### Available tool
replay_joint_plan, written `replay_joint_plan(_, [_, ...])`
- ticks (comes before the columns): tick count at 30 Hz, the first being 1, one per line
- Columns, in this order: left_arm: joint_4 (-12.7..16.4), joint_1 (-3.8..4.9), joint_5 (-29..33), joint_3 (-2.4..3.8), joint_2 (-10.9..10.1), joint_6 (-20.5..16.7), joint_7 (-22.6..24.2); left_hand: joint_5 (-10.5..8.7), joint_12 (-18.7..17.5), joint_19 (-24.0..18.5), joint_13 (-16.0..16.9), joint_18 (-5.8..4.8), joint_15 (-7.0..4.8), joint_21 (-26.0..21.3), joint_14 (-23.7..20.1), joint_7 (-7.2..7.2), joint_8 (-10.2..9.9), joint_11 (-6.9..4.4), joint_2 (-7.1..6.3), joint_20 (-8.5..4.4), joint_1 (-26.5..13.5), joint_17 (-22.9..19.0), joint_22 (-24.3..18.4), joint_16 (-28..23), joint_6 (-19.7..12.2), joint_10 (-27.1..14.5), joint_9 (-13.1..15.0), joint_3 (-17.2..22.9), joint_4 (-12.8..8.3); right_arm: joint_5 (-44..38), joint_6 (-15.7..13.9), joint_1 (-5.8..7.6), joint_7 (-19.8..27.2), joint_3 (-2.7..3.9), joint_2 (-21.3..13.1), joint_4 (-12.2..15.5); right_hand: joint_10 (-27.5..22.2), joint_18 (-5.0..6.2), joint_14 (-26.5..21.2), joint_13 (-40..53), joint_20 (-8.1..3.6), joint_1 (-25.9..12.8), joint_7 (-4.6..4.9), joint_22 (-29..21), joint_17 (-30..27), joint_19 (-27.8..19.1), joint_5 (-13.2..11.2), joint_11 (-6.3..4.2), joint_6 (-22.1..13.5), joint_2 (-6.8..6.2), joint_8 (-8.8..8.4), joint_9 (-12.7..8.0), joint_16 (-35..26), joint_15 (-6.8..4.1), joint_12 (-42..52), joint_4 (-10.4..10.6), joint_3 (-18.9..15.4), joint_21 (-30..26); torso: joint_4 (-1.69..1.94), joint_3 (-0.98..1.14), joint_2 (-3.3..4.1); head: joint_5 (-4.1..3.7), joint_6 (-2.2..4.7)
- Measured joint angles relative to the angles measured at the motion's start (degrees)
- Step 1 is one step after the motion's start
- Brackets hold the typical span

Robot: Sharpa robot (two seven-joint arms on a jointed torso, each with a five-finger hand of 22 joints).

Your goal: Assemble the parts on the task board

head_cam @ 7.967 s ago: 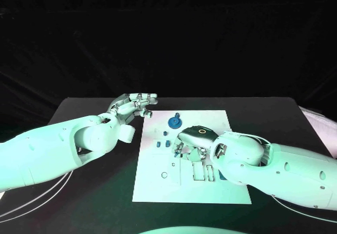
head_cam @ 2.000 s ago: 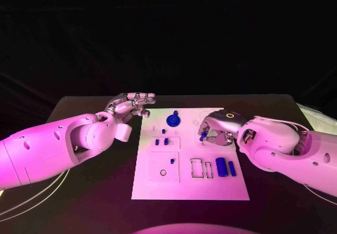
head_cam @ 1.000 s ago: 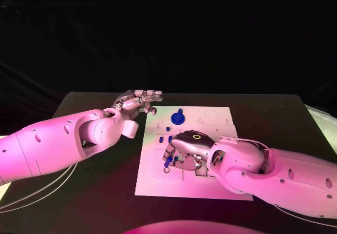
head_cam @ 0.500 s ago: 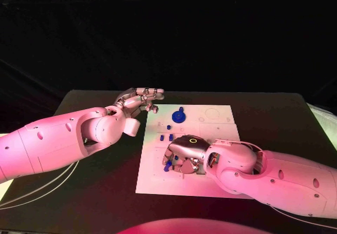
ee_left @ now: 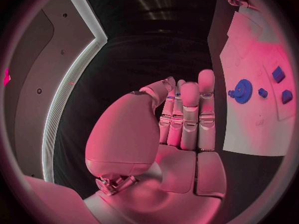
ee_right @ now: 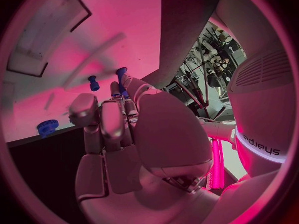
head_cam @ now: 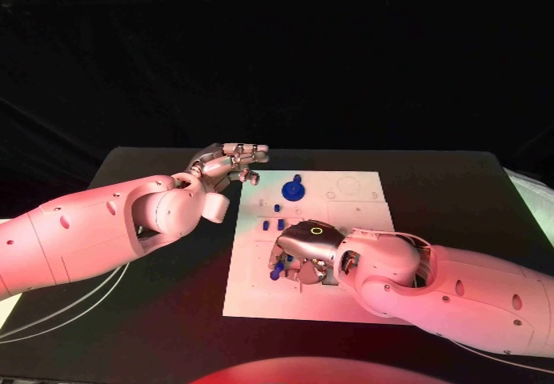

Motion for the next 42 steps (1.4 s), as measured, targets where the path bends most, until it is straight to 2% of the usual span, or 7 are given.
replay_joint_plan(10, [0.0, -0.01, 0.0, -0.01, 0.0, 0.0, 0.0, 0.00, 0.0, 0.0, 0.0, 0.00, 0.00, 0.0, 0.0, 0.00, 0.0, 0.00, 0.00, 0.00, 0.0, 0.0, 0.0, 0.0, 0.0, 0.0, 0.0, 0.0, 0.0, -1.9, 2.1, 0.11, -1.5, 0.14, 0.7, 0.3, 0.2, 0.00, 0.0, 0.1, 0.00, -1.1, 0.01, 0.0, 0.0, 0.0, 0.0, 0.19, 0.0, -0.11, -0.18, 0.1, 0.0, 0.00, -0.1, 0.0, 0.0, 0.2, 0.01, -0.05, 0.00, 0.00, -0.12])
replay_joint_plan(15, [0.0, -0.01, 0.0, -0.01, -0.1, 0.0, -0.1, 0.00, 0.0, 0.0, 0.0, 0.00, 0.00, 0.0, 0.0, 0.00, 0.0, 0.00, 0.00, 0.00, 0.0, 0.0, 0.0, 0.0, 0.0, 0.0, 0.0, 0.0, 0.0, -2.6, 3.0, 0.16, -2.1, 0.15, 1.2, 0.2, 0.2, 0.00, -0.2, 0.1, 0.76, -4.5, 0.80, -0.9, -0.4, -0.8, 0.8, -0.87, -2.2, -1.24, -0.26, -0.3, 0.0, 0.39, -1.4, 0.6, -0.4, -0.1, -0.02, -0.09, -0.03, 0.00, -0.18])
replay_joint_plan(20, [0.0, -0.01, 0.0, -0.01, -0.1, 0.0, -0.1, 0.00, 0.0, 0.0, 0.0, 0.00, 0.00, 0.0, 0.0, 0.00, 0.0, 0.00, 0.00, 0.00, 0.0, 0.0, 0.0, 0.0, 0.0, 0.0, 0.0, 0.0, 0.0, -2.9, 3.6, 0.03, -2.4, -0.17, 1.5, 0.1, -4.7, 0.00, -0.1, -0.1, 1.52, -6.8, 1.16, -2.7, -1.0, -2.0, 1.4, 0.31, -5.8, -3.60, -0.24, -0.4, -0.2, 1.21, -2.9, 1.4, -2.9, -1.4, -0.01, -0.13, -0.05, -0.08, -0.22])
replay_joint_plan(25, [0.1, -0.01, 0.0, -0.01, -0.1, 0.0, -0.1, 0.00, 0.0, 0.0, 0.0, 0.00, 0.00, 0.0, 0.0, 0.00, 0.0, 0.00, 0.00, 0.00, 0.0, 0.0, 0.0, 0.0, 0.0, 0.0, 0.0, 0.0, 0.0, -3.0, 3.4, 0.02, -2.6, -0.18, 1.6, 0.1, -8.4, 0.00, -0.1, -0.1, 1.95, -7.1, 1.12, -5.1, -2.5, -3.6, 1.4, 0.76, -8.1, -3.88, -0.24, -0.4, -1.4, 1.38, -2.9, 1.2, -5.3, -3.0, 0.00, -0.13, -0.05, -0.12, -0.17])
replay_joint_plan(33, [0.1, -0.01, 0.0, -0.01, -0.2, 0.1, -0.1, 0.00, 0.0, 0.0, 0.0, 0.00, 0.00, 0.0, 0.0, 0.00, 0.0, 0.00, 0.00, 0.00, 0.0, 0.0, 0.0, 0.0, 0.0, 0.0, 0.0, 0.0, 0.0, -3.0, 0.1, 0.02, -2.6, -0.19, 0.6, 0.6, -12.6, 0.00, -0.8, 0.1, 2.42, -7.1, 1.57, -9.2, -5.6, -5.9, 1.4, 1.48, -10.2, -3.88, -0.24, -0.4, -3.8, 2.28, -2.4, 0.9, -9.1, -6.0, 0.01, -0.07, -0.04, -0.28, -0.02])
replay_joint_plan(37, [0.1, -0.02, 0.0, -0.01, -0.2, 0.1, -0.1, 0.00, 0.0, 0.0, 0.0, 0.00, 0.00, 0.0, 0.0, 0.00, 0.0, 0.00, 0.00, 0.00, 0.0, 0.0, 0.0, 0.0, 0.0, 0.0, 0.0, 0.0, 0.0, -3.0, -3.4, 0.02, -2.5, -0.16, -1.3, 2.0, -13.0, 0.89, -1.0, 0.1, 2.41, -7.1, 1.64, -10.6, -7.1, -6.4, 1.4, 1.47, -10.7, -3.87, -0.24, -0.3, -4.9, 2.48, -1.8, 0.8, -10.6, -7.0, -0.02, -0.03, -0.04, -0.47, 0.11])
replay_joint_plan(42, [0.0, -0.02, 0.0, -0.01, -0.3, 0.1, -0.2, 0.00, 0.0, 0.0, 0.0, 0.00, 0.00, 0.0, 0.0, 0.00, 0.0, 0.00, 0.00, 0.00, 0.0, 0.0, 0.0, 0.0, 0.0, 0.0, 0.0, 0.0, 0.0, -2.0, -7.3, 0.50, -2.2, 0.54, -5.8, 5.2, -12.9, 0.89, -1.2, 0.3, 2.35, -6.4, 1.64, -11.2, -7.8, -6.5, 1.4, 1.45, -10.7, -3.15, -0.25, -0.2, -5.3, 2.27, -0.2, 0.9, -12.0, -7.4, -0.13, 0.01, -0.10, -1.09, 0.40])
